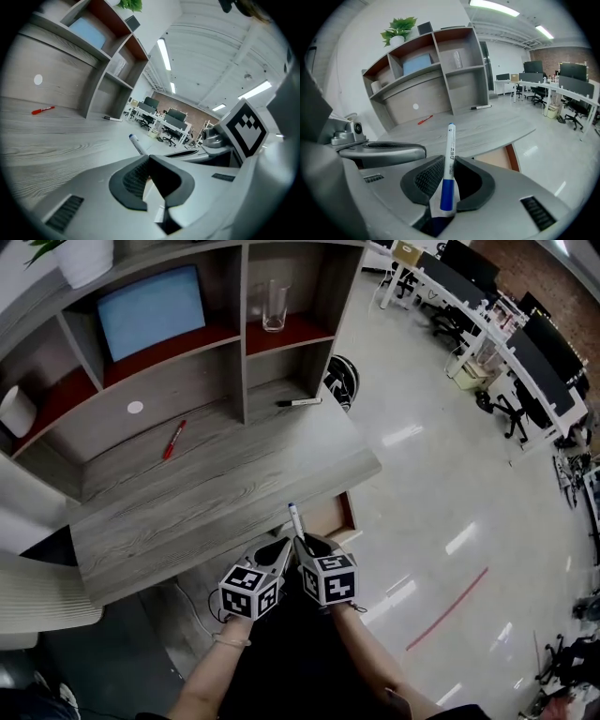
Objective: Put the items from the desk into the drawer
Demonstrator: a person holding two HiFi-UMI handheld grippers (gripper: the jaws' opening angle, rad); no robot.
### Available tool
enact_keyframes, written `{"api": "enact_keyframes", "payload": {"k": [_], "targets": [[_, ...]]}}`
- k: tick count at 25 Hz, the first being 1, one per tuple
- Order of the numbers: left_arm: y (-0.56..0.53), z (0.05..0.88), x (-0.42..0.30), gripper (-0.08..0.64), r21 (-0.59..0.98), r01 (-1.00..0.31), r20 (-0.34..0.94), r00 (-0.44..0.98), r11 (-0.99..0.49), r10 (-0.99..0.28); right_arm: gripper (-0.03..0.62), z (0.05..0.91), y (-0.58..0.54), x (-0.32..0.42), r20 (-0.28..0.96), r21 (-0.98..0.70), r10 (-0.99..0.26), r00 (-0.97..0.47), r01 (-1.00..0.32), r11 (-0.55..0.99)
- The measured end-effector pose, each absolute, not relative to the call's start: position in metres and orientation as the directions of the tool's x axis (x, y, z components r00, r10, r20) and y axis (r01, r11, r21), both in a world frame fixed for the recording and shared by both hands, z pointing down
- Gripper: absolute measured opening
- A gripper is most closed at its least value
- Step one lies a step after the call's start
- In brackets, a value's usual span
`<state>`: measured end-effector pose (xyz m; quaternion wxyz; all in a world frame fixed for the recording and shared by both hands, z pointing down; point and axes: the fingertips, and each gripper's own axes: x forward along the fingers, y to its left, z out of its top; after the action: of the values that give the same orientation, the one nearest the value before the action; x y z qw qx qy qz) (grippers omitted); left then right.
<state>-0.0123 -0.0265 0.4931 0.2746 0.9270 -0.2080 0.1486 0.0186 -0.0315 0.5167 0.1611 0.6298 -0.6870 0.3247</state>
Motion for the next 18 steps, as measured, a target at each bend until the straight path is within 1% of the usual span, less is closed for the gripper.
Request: {"api": "enact_keyframes", "payload": {"k": [5,10,18], "targets": [[-0.007,0.493,-0.002,-0.002,0.468,-0.433,0.376,0.886,-0.77,-0.27,0.077,0.519,-0.006,0.031,0.647,-0.226,-0.755,-0.107,-0.972,-0.056],[0.002,0.499,0.014,-0.002,0.458,-0.402,0.381,0.894,-0.793,-0.234,0.077,0.525,0.011,0.047,0.651,-0.228,-0.756,-0.076,-0.969,-0.099],[0.014,0.512,0.048,-0.002,0.43,-0.397,0.437,0.877,-0.811,-0.199,0.077,0.534,0.024,0.078,0.638,-0.274,-0.766,-0.08,-0.953,-0.129]]}}
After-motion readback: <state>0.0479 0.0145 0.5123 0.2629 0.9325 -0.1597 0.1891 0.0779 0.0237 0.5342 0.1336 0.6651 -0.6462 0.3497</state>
